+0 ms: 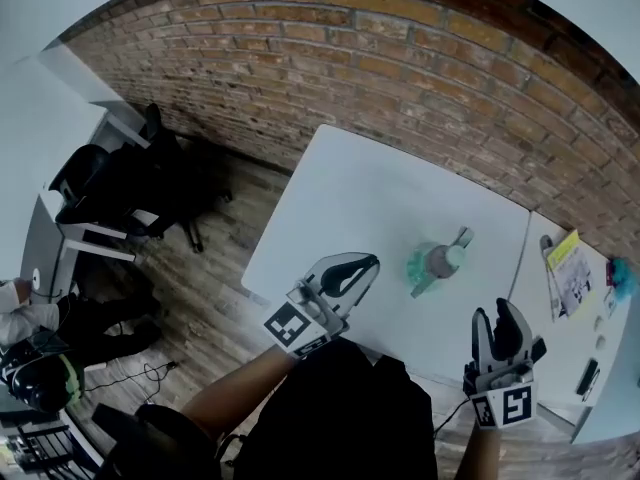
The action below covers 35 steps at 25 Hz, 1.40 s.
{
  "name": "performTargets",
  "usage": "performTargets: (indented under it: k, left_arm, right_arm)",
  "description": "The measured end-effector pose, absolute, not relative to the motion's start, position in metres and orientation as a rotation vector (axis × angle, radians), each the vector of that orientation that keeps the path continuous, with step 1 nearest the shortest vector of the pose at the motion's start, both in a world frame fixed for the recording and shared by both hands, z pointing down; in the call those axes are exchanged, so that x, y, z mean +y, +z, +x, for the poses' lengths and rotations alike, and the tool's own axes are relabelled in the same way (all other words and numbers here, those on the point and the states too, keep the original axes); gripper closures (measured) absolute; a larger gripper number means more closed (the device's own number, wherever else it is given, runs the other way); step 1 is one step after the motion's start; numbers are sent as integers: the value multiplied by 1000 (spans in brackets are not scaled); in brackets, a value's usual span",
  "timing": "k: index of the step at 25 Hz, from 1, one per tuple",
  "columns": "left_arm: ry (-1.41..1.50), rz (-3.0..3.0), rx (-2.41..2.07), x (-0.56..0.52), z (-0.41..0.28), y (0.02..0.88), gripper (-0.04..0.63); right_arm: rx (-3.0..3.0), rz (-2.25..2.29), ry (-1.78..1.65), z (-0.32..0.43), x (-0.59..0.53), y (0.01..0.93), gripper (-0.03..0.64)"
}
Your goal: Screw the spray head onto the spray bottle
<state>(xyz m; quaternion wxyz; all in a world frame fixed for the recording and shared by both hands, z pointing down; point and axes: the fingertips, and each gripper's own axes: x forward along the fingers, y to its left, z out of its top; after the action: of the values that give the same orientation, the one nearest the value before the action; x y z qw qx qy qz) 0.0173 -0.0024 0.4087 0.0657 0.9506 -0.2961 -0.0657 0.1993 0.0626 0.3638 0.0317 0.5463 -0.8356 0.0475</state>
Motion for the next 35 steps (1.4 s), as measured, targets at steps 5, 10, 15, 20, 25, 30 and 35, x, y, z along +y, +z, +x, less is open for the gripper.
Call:
performTargets:
  k: [5,10,15,20,25,30,35]
  left_arm:
    - [-225,2861,-1034,21,49,367,594]
    - [-217,2906,-1087,45,95,362,594]
    - [-175,2856,-1182,57,106,369,594]
    - [-145,2836,-1233,56,108,371,594]
    - [-144,2814,-1252,55,106,372,594]
    - [-160,2816,-1237,52,102,370,594]
    - [-150,2797,-1233,44,87,374,594]
  right_arm:
    - [-2546,1808,325,239,81,373,609]
    - [-2536,1759,190,256,99,372,609]
    - [-2558,1747,96,263,101,364,609]
    - [-2565,1794,137,276,99,361,609]
    - [-2531,1807,156,279,101,365,609]
    - [-2545,1805,120,274,99,361,609]
    - [-2530,1808,139,263,95,362,609]
